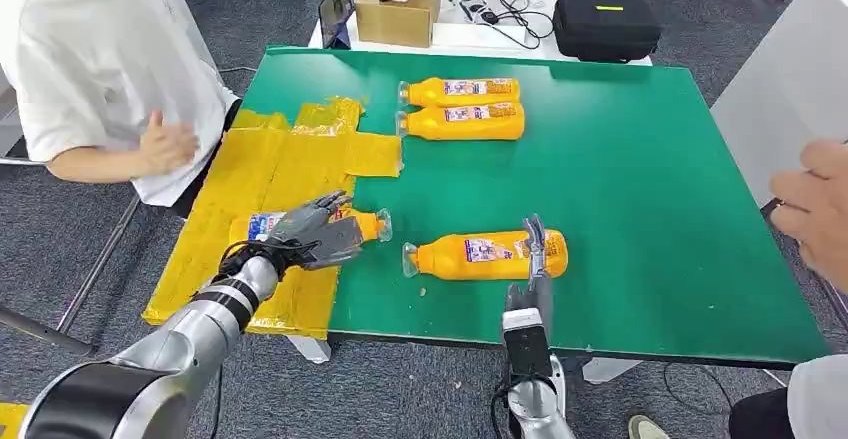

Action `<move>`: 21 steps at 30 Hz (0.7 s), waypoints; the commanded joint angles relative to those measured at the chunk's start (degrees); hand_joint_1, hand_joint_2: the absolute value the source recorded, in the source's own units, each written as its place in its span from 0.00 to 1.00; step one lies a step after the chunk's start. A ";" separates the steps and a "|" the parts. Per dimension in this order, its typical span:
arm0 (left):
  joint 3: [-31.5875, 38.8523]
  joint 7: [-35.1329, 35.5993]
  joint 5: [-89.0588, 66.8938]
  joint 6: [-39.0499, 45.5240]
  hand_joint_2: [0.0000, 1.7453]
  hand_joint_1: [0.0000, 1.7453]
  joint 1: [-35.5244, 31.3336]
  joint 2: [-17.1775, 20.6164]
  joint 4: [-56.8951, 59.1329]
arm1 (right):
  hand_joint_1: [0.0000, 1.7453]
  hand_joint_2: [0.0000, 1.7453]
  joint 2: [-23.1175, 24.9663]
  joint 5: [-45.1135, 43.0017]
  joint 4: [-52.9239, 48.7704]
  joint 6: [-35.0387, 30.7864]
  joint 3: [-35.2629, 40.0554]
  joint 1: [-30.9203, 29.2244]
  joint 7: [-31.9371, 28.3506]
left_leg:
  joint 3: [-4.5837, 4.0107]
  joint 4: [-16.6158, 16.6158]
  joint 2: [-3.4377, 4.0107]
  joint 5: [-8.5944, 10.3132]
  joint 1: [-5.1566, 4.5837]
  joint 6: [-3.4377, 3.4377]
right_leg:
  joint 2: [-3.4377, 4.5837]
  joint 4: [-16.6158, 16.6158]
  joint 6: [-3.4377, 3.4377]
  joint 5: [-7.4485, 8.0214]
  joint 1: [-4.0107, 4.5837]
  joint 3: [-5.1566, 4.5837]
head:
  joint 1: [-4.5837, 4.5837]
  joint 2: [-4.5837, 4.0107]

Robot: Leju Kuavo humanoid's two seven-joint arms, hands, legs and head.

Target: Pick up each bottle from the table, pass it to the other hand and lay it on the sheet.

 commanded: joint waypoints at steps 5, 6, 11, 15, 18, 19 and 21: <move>-2.78 -3.23 9.63 5.95 0.00 0.00 1.09 0.65 -2.32 | 0.00 0.00 -1.08 0.93 4.25 0.16 0.76 -2.56 -0.48 | 0.13 0.00 0.20 -0.09 0.11 -0.10 | 0.11 -0.06 -0.17 -0.02 0.13 0.13 | 0.00 0.00; -1.56 -4.08 12.68 6.46 0.00 0.00 1.71 0.11 -3.29 | 0.00 0.00 -1.55 2.43 4.01 -0.69 1.38 -2.43 -0.47 | 0.10 -0.03 0.15 -0.06 0.08 -0.07 | 0.07 -0.06 -0.13 -0.01 0.09 0.11 | 0.02 0.00; 0.56 -10.35 24.59 7.44 0.00 0.00 3.75 0.85 -12.71 | 0.00 1.00 -8.01 17.79 3.04 -5.47 7.42 -3.24 0.39 | -0.04 0.02 0.10 -0.07 0.12 -0.08 | 0.00 -0.06 -0.15 -0.03 0.13 -0.01 | 0.02 0.00; 2.86 -8.12 42.43 2.02 0.00 0.00 9.04 -1.26 -30.10 | 0.00 1.00 -11.90 25.56 -0.53 -4.71 7.66 -3.47 4.11 | -0.22 0.10 0.00 -0.07 0.09 -0.03 | -0.09 -0.01 -0.09 -0.05 0.10 -0.14 | 0.02 0.00; -0.22 -7.62 47.26 7.36 0.00 0.00 13.55 -3.01 -41.22 | 0.00 1.00 -13.40 28.49 -0.31 -2.40 8.22 -3.45 5.15 | -0.23 0.07 -0.02 -0.06 0.03 -0.02 | -0.09 -0.02 -0.07 -0.05 0.04 -0.15 | 0.02 0.00; -2.17 -7.83 48.71 9.80 0.00 0.00 16.11 -4.40 -45.80 | 0.00 1.00 -14.70 32.05 0.68 -2.04 9.26 -3.43 7.45 | -0.25 0.04 -0.02 -0.04 0.01 -0.01 | -0.08 -0.04 -0.05 -0.04 0.02 -0.19 | 0.02 0.00; -6.31 -9.23 48.91 13.06 0.00 0.00 21.01 -5.08 -52.40 | 0.00 1.00 -16.78 36.81 2.20 -2.11 10.00 -3.46 11.15 | -0.20 0.04 -0.05 -0.09 0.00 -0.01 | -0.12 -0.08 -0.07 -0.08 0.03 -0.11 | 0.00 0.00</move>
